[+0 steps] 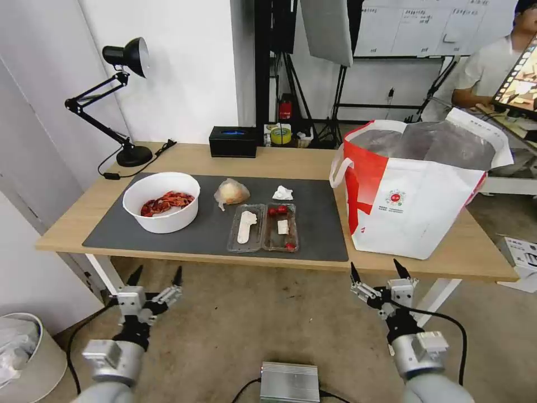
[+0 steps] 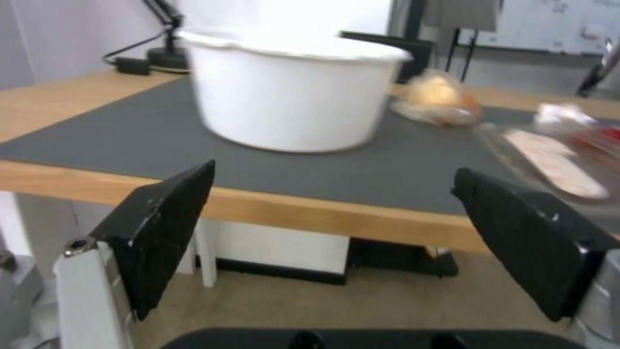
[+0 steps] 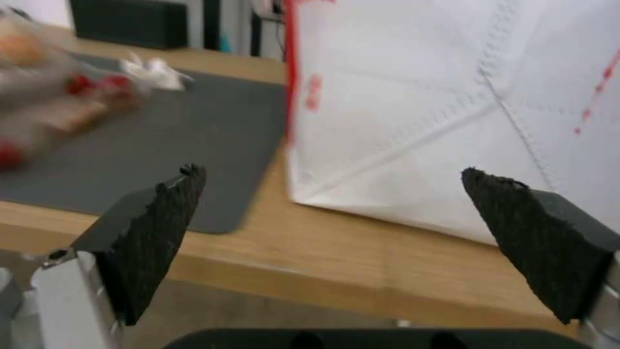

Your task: Pick up the trash from the table and place it into the takeout bag.

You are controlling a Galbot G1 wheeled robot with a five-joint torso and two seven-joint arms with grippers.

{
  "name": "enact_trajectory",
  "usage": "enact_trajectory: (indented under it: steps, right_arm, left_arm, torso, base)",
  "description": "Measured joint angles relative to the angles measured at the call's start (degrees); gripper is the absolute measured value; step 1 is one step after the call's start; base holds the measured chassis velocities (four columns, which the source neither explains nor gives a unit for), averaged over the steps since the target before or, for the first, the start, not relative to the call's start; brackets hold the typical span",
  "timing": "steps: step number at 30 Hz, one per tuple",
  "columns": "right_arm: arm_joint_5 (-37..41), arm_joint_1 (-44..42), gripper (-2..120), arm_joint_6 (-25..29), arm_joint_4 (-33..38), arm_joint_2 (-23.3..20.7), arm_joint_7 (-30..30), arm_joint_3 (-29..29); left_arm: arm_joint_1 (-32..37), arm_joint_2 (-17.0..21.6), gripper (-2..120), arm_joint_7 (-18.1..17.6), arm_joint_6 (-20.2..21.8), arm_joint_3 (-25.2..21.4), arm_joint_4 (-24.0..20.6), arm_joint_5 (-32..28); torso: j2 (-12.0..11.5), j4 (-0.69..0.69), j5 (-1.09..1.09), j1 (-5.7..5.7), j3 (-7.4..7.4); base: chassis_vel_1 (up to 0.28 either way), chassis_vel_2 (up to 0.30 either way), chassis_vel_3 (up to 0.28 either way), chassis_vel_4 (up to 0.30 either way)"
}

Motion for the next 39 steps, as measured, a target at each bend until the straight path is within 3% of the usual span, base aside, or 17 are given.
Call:
enact_trajectory:
  steps: [5,25,33,36,37,39]
  right_arm:
    - [5.34,4.46,100,-0.33,-4.46,-8.34,5.39,-1.61]
    - [8.02,4.11,100,1.15,-0.59,-8.93,5.40,-1.42]
    - [8.48,4.33,100,0.96,2.13,-9.28,5.32,-1.48]
    - [8.73,4.88,100,0.85,2.73,-9.67,5.33,-2.10]
    - [8.73,4.88,100,0.85,2.73,-9.67,5.33,-2.10]
    - [8.86,5.93,100,0.76,2.76,-10.24,5.34,-3.42]
  left_arm:
    - [0.53,0.20,100,3.37,-0.80,-0.55,-1.41,-2.79]
    - [1.65,0.10,100,4.51,0.43,0.76,-2.88,-2.25]
    - [0.97,1.66,100,-1.08,8.65,5.52,-8.05,-10.55]
    - [-0.88,2.12,100,-6.93,13.25,8.28,-11.25,-18.67]
    - [-0.88,2.12,100,-6.93,13.25,8.28,-11.25,-18.67]
    - [-1.24,2.20,100,-11.00,15.27,9.60,-13.44,-24.72]
  torso:
    - [-0.01,0.02,0.02,0.00,0.01]
    - [0.00,0.01,-0.01,-0.01,-0.01]
    - [0.01,0.01,-0.01,-0.01,-0.01]
    - [0.01,-0.01,-0.01,-0.01,-0.01]
    - [0.01,-0.01,-0.01,-0.01,-0.01]
    - [0.01,0.00,0.00,-0.01,-0.01]
  base:
    - [0.000,0.000,0.000,0.000]
    - [0.000,0.000,0.000,0.000]
    - [0.000,0.000,0.000,0.000]
    - [0.000,0.000,0.000,0.000]
    - [0.000,0.000,0.000,0.000]
    - [0.000,0.000,0.000,0.000]
